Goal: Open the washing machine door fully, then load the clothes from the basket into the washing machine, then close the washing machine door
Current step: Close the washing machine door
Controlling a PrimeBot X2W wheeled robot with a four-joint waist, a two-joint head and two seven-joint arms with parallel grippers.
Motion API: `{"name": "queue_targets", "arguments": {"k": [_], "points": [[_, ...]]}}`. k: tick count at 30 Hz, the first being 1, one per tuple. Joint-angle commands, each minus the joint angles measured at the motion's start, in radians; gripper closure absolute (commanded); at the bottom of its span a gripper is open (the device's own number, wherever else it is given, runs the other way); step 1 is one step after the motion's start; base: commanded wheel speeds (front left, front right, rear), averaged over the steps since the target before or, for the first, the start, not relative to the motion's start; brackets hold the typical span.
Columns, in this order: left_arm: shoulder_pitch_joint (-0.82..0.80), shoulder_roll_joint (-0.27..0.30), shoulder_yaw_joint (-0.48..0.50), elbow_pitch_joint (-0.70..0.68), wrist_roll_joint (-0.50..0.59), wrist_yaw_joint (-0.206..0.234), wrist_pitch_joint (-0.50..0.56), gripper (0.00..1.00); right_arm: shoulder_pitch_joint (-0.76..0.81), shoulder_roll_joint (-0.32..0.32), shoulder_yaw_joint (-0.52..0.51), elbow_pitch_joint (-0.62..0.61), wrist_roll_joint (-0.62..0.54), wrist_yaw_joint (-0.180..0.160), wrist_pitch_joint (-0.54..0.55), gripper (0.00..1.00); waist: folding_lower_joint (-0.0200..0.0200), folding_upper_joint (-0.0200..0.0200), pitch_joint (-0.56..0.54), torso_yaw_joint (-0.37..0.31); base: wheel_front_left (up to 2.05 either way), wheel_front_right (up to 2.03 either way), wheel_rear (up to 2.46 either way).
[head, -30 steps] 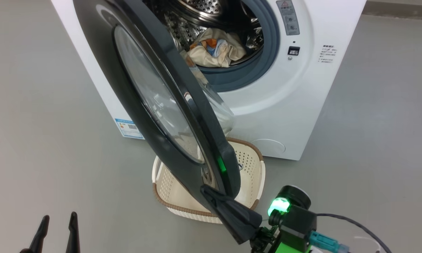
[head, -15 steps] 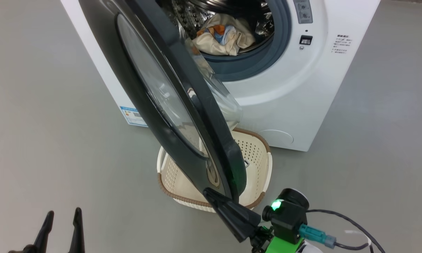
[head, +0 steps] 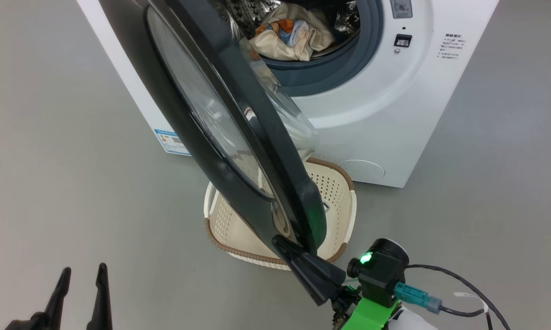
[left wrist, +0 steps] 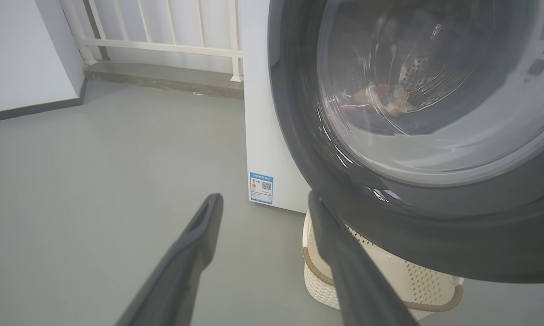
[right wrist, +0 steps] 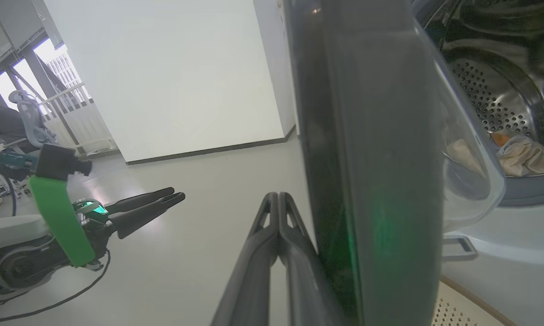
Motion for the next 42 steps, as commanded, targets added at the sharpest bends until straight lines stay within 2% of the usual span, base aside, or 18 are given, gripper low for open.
{"name": "queue_targets", "arguments": {"k": [1, 26, 42], "points": [[-0.043, 0.018, 0.035, -0.024, 0.005, 0.001, -0.006, 0.00, -0.029, 0.011, -0.004, -0.017, 0.004, 0.004, -0.008, 1.00, 0.0000, 0.0000, 0.007, -0.003, 0.00, 0.00, 0.00], [-0.091, 0.006, 0.021, -0.052, 0.014, 0.001, -0.006, 0.00, -0.092, -0.003, -0.216, 0.012, -0.024, 0.004, -0.008, 1.00, 0.0000, 0.0000, 0.081, -0.021, 0.00, 0.00, 0.00], [-0.165, -0.021, -0.020, -0.073, 0.006, 0.001, -0.006, 0.00, -0.227, -0.046, -0.371, 0.049, -0.033, 0.004, -0.008, 1.00, 0.0000, 0.0000, 0.178, 0.023, 0.00, 0.00, 0.00]]}}
